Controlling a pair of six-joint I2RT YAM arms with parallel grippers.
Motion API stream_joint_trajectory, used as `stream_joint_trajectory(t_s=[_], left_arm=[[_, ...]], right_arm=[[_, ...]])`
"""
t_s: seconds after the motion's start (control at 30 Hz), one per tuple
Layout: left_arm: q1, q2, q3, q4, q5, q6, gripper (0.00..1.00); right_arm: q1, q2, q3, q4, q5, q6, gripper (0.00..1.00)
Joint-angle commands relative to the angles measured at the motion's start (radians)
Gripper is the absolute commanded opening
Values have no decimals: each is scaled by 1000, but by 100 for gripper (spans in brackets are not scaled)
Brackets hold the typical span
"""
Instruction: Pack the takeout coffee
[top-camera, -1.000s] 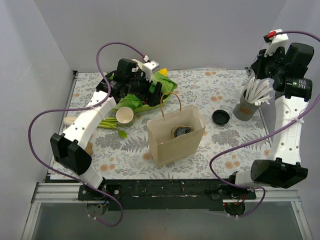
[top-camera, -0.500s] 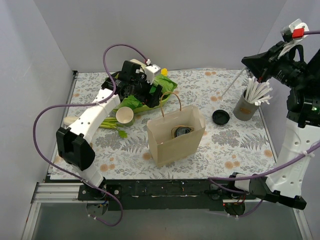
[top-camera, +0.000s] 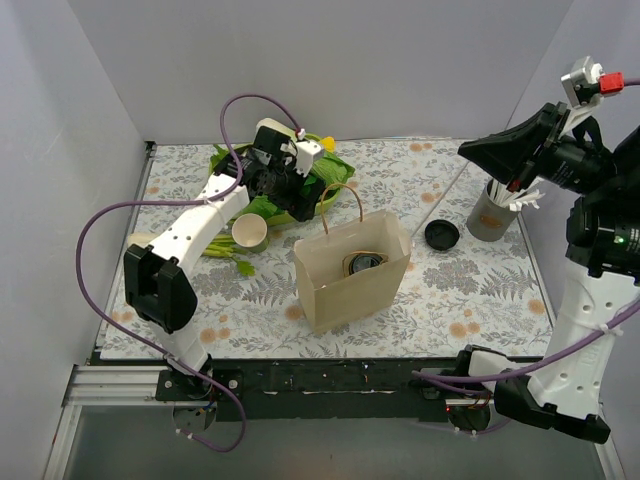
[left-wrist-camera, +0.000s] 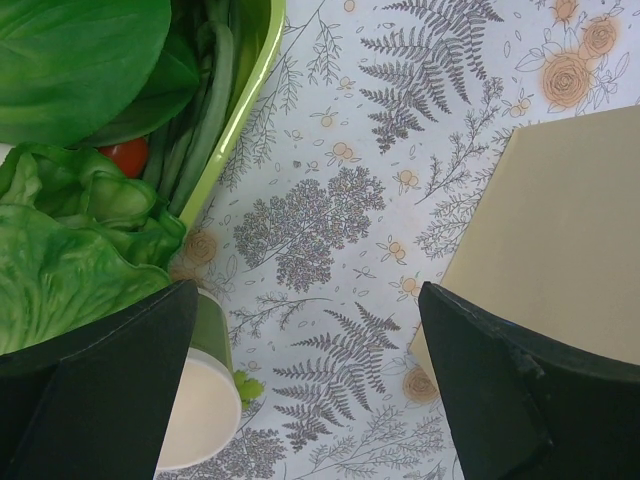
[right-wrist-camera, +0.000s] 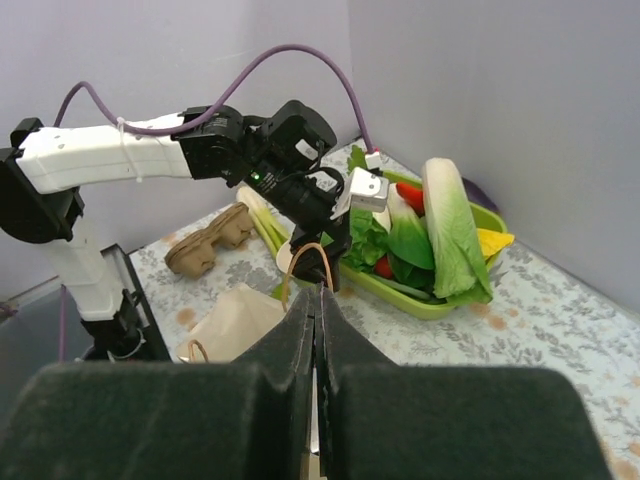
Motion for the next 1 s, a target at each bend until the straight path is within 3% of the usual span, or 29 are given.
stream_joint_trajectory(t_s=[0.0, 0.7, 0.97], left_arm=[[-12, -83, 0, -9, -24, 7, 93], [-36, -143, -42, -19, -81, 39, 94], [-36, -147, -50, -17, -86, 46, 94]], right_arm=[[-1, 22, -77, 118, -51, 92, 1], [305, 61, -269, 43, 111, -66, 1], [538, 116, -284, -6, 226, -184, 1]])
